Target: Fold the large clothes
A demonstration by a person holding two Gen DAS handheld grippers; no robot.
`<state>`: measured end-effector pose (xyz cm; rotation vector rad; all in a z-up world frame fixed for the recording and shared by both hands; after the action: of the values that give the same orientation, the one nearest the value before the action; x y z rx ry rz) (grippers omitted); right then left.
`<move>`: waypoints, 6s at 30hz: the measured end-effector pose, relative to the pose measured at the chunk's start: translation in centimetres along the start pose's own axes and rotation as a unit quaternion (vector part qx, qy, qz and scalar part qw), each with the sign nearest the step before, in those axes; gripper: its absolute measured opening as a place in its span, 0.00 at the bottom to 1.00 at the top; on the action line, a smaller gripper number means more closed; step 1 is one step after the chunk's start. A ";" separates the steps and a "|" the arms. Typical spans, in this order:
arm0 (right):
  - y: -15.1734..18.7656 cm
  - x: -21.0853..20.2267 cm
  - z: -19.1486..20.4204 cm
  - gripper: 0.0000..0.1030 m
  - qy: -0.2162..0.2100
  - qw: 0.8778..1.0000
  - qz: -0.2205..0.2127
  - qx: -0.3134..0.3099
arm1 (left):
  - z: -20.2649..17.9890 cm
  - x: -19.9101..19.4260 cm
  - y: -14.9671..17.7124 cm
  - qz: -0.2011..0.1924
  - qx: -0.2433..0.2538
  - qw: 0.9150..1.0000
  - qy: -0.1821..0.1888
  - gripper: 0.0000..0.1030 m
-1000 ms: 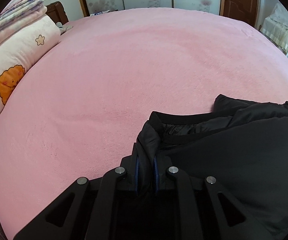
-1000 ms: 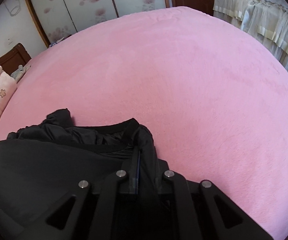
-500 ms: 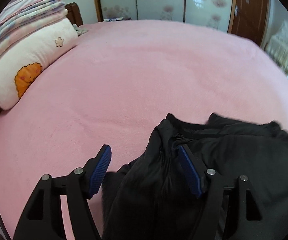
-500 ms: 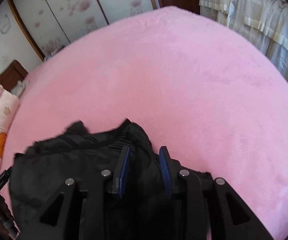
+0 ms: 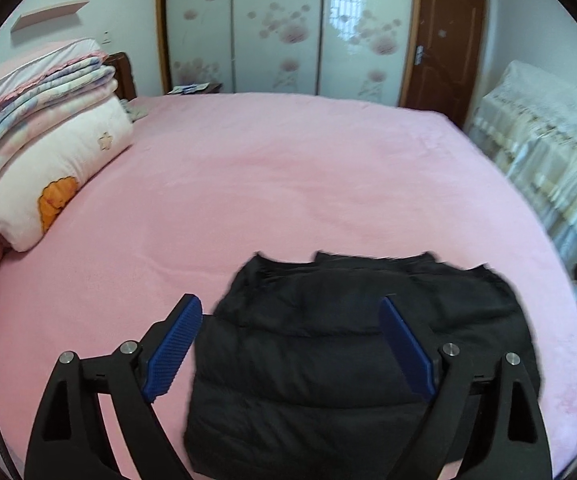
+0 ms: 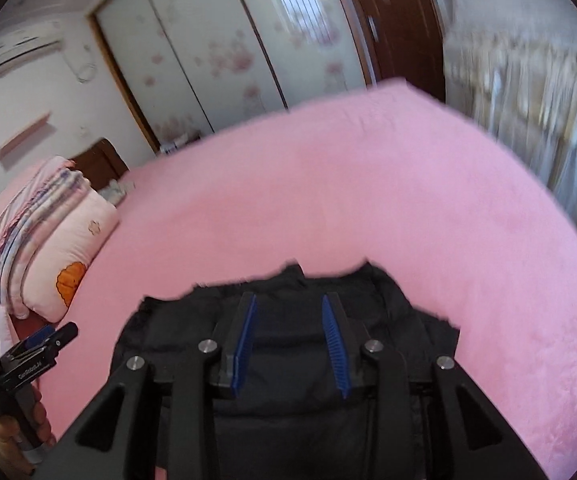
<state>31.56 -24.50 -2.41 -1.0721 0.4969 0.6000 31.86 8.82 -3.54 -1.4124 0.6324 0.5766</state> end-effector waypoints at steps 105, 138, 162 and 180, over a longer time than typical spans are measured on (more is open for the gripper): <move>15.2 10.2 3.0 0.34 -0.027 0.993 0.031 -0.113 | 8.4 12.0 25.4 -0.018 -0.460 0.831 0.313 0.89; 14.1 15.9 0.7 0.12 -0.078 0.986 0.132 -0.065 | -12.5 -1.5 11.4 -0.111 0.048 0.992 0.033 0.17; 5.0 14.2 -10.4 0.12 -0.001 0.998 0.060 0.010 | -19.8 -3.5 11.2 -0.096 0.218 0.968 -0.075 0.18; 2.9 8.2 -15.8 0.46 -0.063 0.994 0.087 0.026 | -30.3 0.4 15.2 -0.053 0.456 0.880 -0.122 0.25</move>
<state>34.25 -36.20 -15.87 -0.9414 0.4945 0.7991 19.70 -20.22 -16.08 -0.4669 0.5092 0.2835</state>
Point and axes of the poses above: each gripper's, at about its wrist camera, not at the fingertips, and x roughly the way its jaws point, z to its left, y to its underside, the point moved 1 cm from there along x, roughly the way its jaws point, and after that the axes turned 8 degrees about x, right-handed, at the moved point
